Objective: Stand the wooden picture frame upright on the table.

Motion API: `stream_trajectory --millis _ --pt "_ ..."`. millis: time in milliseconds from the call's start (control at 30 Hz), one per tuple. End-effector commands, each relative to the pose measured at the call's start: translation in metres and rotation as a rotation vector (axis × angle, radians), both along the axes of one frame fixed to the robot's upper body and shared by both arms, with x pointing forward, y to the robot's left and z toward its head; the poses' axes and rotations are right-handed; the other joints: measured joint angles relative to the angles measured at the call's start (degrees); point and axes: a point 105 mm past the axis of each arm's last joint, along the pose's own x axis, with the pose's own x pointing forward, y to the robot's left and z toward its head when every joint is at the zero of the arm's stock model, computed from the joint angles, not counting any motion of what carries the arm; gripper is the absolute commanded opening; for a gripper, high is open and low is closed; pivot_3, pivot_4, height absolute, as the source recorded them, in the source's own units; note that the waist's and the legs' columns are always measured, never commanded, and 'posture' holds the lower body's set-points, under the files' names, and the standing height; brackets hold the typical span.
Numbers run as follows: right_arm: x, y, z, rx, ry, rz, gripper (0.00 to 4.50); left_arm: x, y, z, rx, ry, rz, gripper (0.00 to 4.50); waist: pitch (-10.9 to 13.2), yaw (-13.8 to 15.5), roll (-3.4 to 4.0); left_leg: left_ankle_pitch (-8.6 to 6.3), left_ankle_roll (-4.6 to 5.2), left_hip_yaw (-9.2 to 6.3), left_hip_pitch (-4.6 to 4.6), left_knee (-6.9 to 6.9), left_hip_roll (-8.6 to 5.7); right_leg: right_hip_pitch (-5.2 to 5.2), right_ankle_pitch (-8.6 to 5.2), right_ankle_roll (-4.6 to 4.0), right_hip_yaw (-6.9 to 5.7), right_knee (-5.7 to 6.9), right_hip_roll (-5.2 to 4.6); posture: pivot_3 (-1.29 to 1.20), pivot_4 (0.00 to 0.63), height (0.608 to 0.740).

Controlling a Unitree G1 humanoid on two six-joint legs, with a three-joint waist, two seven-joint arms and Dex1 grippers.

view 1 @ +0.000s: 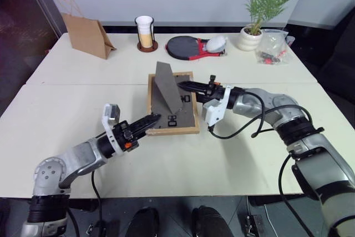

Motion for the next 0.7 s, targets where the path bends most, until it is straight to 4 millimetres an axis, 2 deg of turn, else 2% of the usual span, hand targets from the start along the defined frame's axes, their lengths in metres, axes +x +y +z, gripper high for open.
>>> stream_trajectory --millis 33,67,167,233,300,367,433,500,600,700 --pt "-0.003 0.002 0.026 0.110 0.014 0.020 1.13 -0.008 0.015 0.000 0.101 -0.079 -0.005 3.94 0.00 -0.03 0.00 0.00 0.00 0.00 0.02 -0.01 0.01 0.02 0.00 0.00 0.00 0.00 0.01 0.00 0.150 0.740" --pt "-0.002 0.001 0.026 0.126 0.055 0.013 1.13 -0.009 0.024 -0.002 0.169 -0.107 0.005 4.44 0.00 -0.05 0.00 -0.02 0.03 -0.01 0.03 -0.02 0.02 0.02 0.00 0.00 0.00 -0.01 0.04 0.00 0.150 0.740" --pt "0.000 0.000 0.020 0.177 0.249 -0.008 1.13 -0.009 0.056 -0.001 0.365 -0.221 0.040 4.44 0.01 -0.05 -0.01 -0.07 0.12 -0.02 0.10 -0.06 0.03 0.10 -0.01 -0.03 0.02 -0.05 0.26 0.00 0.150 0.740" --pt "0.000 0.001 0.017 0.212 0.394 -0.010 1.13 -0.009 0.070 0.001 0.477 -0.307 0.038 4.44 0.06 -0.06 0.07 -0.12 0.21 -0.01 0.31 -0.15 0.08 0.26 -0.03 -0.05 0.02 -0.06 0.28 0.00 0.150 0.740" --pt "-0.003 0.003 0.012 0.264 0.657 -0.009 1.13 -0.003 0.085 0.009 0.572 -0.408 0.055 4.44 0.13 0.01 0.21 -0.15 0.26 0.02 0.48 -0.21 0.11 0.44 -0.04 -0.08 0.01 -0.09 0.24 0.00 0.150 0.740" --pt "-0.015 0.009 0.001 0.274 1.026 0.039 1.13 0.006 0.095 0.019 0.642 -0.485 0.079 4.44 0.15 0.16 0.15 -0.17 0.29 -0.04 0.49 -0.20 0.18 0.50 -0.04 -0.09 -0.06 -0.10 0.23 0.00 0.150 0.740" --pt "-0.028 0.012 -0.003 0.243 1.306 0.102 1.13 0.013 0.097 0.024 0.673 -0.524 0.088 4.44 0.15 0.49 0.16 -0.19 0.32 -0.14 0.49 -0.17 0.22 0.56 -0.03 -0.09 -0.14 -0.10 0.21 0.00 0.150 0.740" --pt "-0.032 0.011 -0.006 0.212 1.505 0.116 1.13 0.017 0.095 0.024 0.689 -0.545 0.079 4.44 0.14 0.41 0.15 -0.21 0.36 -0.19 0.49 -0.16 0.20 0.58 -0.03 -0.09 -0.22 -0.10 -0.01 0.00 0.150 0.740" --pt "-0.024 0.013 -0.013 0.199 1.655 0.111 1.13 0.018 0.086 0.023 0.698 -0.564 0.057 4.44 0.15 0.14 0.16 -0.24 0.41 -0.15 0.49 -0.17 0.11 0.56 -0.03 -0.09 -0.27 -0.10 -0.17 0.00 0.150 0.740" --pt "-0.015 0.018 -0.019 0.205 1.728 0.112 1.13 0.018 0.075 0.025 0.692 -0.581 0.038 4.44 0.15 -0.02 0.16 -0.25 0.41 -0.12 0.45 -0.20 0.11 0.46 -0.02 -0.07 -0.27 -0.09 -0.17 0.00 0.150 0.740"
